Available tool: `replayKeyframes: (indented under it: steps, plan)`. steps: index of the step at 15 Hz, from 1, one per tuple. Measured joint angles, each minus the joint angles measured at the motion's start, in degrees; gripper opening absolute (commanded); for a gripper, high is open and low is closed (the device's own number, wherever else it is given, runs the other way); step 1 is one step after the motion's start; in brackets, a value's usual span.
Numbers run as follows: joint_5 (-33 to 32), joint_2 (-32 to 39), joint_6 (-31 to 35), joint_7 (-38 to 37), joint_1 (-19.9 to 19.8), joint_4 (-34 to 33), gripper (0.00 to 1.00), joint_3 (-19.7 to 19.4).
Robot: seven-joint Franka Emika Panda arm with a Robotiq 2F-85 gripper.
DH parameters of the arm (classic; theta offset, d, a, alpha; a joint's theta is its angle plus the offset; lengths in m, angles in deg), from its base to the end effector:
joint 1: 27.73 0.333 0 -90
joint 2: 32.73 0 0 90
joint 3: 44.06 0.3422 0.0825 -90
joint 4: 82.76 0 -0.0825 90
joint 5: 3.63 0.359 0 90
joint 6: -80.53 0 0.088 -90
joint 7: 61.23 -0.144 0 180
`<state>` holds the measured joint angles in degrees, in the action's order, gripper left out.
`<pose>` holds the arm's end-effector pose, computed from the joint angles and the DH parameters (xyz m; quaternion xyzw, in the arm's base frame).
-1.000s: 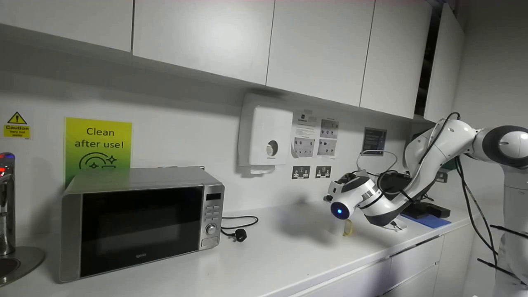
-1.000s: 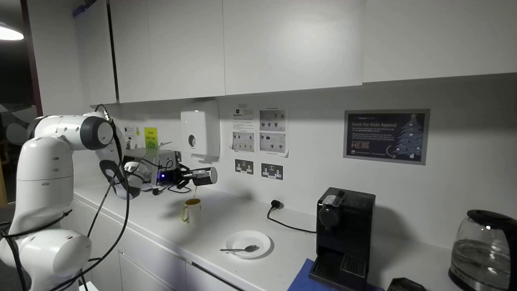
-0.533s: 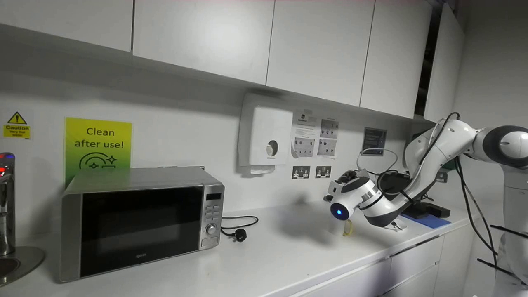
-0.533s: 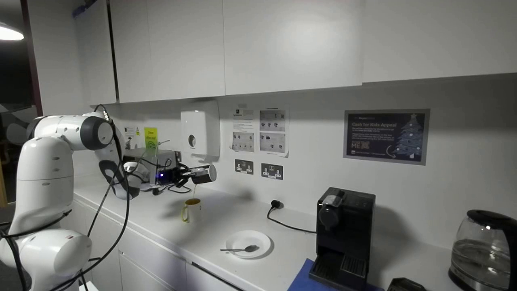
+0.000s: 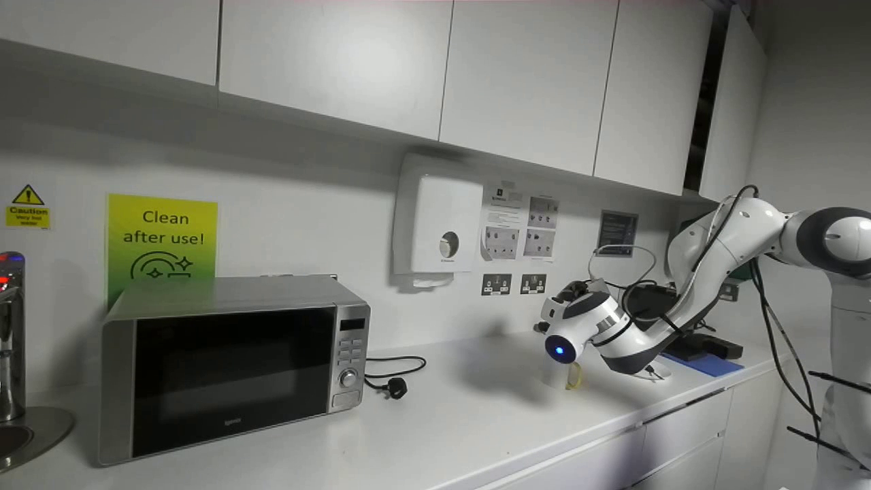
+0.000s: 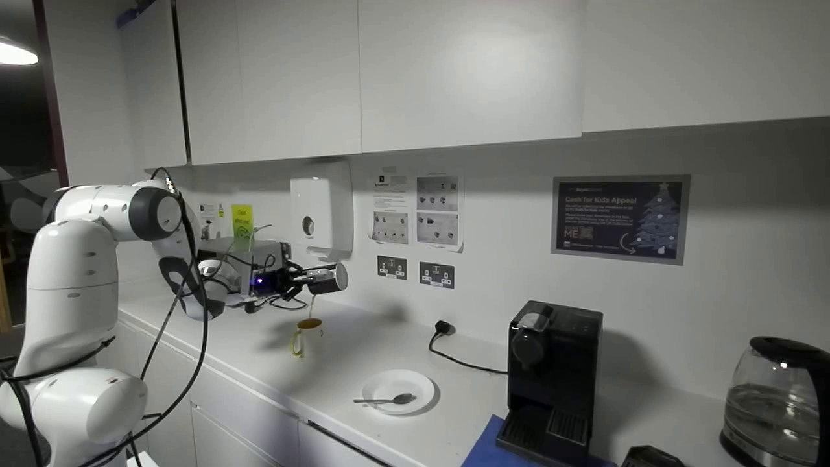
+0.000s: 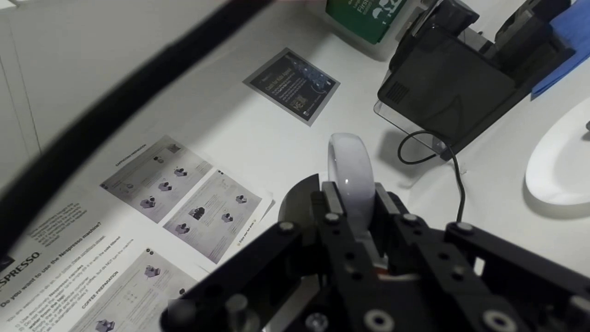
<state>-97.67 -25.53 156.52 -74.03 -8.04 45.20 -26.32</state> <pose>0.4811 0.1596 0.4346 0.5508 0.3250 -0.0062 0.7687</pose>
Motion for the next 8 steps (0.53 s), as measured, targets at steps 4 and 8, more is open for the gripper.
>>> replayKeyframes:
  steps: [4,8]
  plan:
    - [-0.18,0.0,-0.02,-0.17,0.0,0.01,0.05,0.0]
    - [-0.22,0.0,-0.04,-0.68,0.0,0.07,0.05,0.0]
